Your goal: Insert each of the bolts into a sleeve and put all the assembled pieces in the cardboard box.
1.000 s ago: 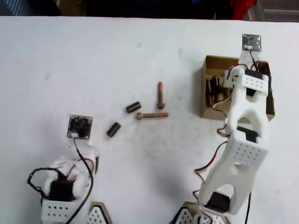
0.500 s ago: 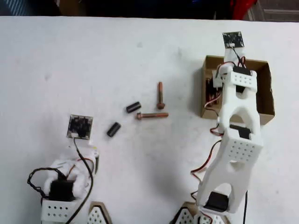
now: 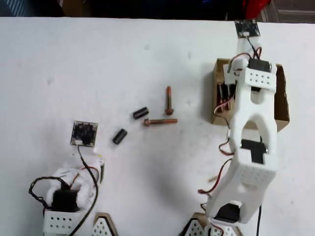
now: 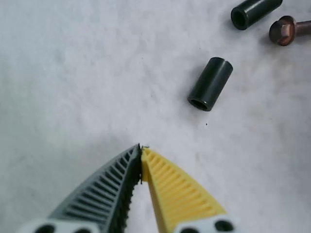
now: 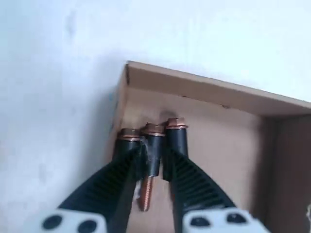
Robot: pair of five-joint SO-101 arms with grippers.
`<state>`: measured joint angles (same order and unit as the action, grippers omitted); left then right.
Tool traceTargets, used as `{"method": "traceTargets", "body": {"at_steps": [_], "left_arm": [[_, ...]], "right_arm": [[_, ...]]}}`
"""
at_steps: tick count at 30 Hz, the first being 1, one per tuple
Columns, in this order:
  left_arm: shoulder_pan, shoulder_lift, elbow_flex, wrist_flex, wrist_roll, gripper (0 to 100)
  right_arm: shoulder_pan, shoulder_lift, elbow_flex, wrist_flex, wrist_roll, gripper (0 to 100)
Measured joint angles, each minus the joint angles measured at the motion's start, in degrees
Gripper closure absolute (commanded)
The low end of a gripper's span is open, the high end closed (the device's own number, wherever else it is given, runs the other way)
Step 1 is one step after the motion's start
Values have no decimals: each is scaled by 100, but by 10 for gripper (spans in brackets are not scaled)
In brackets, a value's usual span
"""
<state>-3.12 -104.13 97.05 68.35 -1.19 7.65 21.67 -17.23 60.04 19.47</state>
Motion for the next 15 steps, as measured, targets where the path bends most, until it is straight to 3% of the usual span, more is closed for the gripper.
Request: {"method": "traceTargets", "body": {"at_steps": [15], "left_arm": [[0,0,0,0,0,977]], "right_arm": [[-809,-2084,0,1837,0,981]]}}
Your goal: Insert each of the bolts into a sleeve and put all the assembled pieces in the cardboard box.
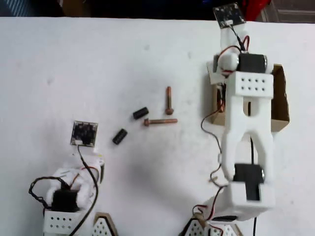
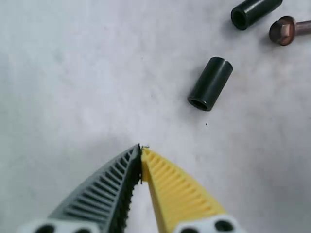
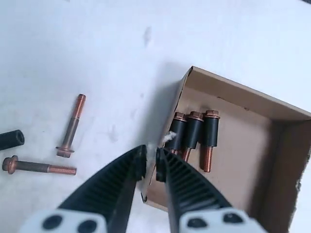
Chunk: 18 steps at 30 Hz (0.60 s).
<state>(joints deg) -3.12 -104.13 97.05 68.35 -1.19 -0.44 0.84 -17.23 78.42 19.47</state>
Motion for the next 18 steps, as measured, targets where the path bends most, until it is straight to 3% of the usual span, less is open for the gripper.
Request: {"method": "traceTargets", "body": {"at_steps": [18], "left_arm": [[0,0,0,0,0,977]], "right_arm": [[-396,-2787,-9,1468,0,981]]}}
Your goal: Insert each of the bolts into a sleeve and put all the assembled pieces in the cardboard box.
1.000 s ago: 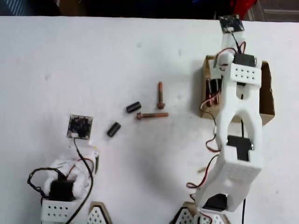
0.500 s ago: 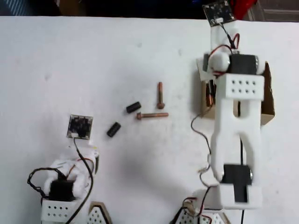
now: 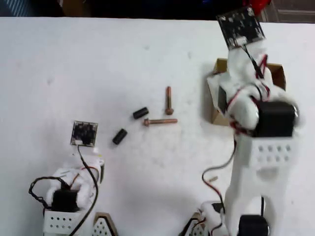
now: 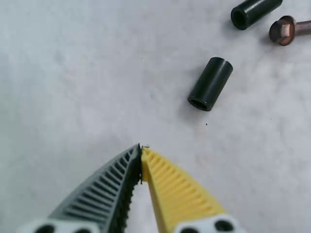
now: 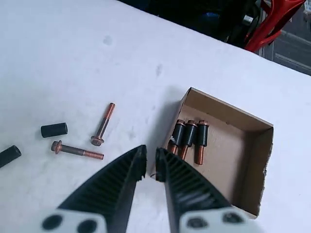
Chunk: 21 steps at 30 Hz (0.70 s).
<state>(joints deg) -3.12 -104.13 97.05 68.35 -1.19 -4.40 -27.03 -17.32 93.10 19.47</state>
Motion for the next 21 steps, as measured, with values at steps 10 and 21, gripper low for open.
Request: {"method": "traceTargets", "body": {"at_steps": [10,21], "left_arm": [[0,0,0,0,0,977],[0,0,0,0,0,977]], "right_arm": [[0,-976,0,281,0,981],[18,-2497,1741,-273,0,981]]}}
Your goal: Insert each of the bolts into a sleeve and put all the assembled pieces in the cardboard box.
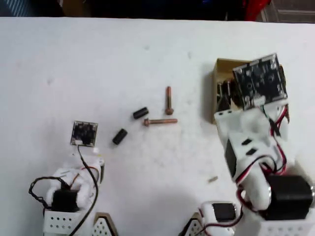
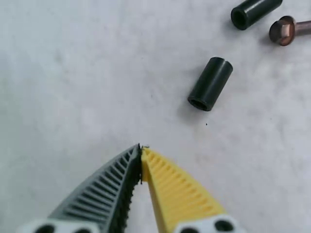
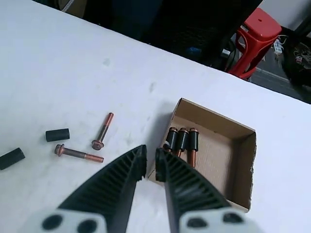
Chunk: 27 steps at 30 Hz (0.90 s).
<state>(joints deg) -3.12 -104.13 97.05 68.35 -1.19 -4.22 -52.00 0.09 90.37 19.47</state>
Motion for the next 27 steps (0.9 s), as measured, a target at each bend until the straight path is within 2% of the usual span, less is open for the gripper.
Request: {"method": "traceTargets", "body": {"at_steps": [7,13,21,24,27], "left_arm": [[0,0,0,0,0,977],[0,0,0,0,0,977],[0,0,0,0,0,977],[0,0,0,0,0,977],[0,0,0,0,0,977]], "right_arm": [[-26,-1292,2040,-1389,0,981],[-18,-1705,3464,-2145,0,981],[-9,-1213,4554,-3218,0,980],[-176,-949,4800,-3534,0,977],[-475,-659,4958,-3727,0,930]]}}
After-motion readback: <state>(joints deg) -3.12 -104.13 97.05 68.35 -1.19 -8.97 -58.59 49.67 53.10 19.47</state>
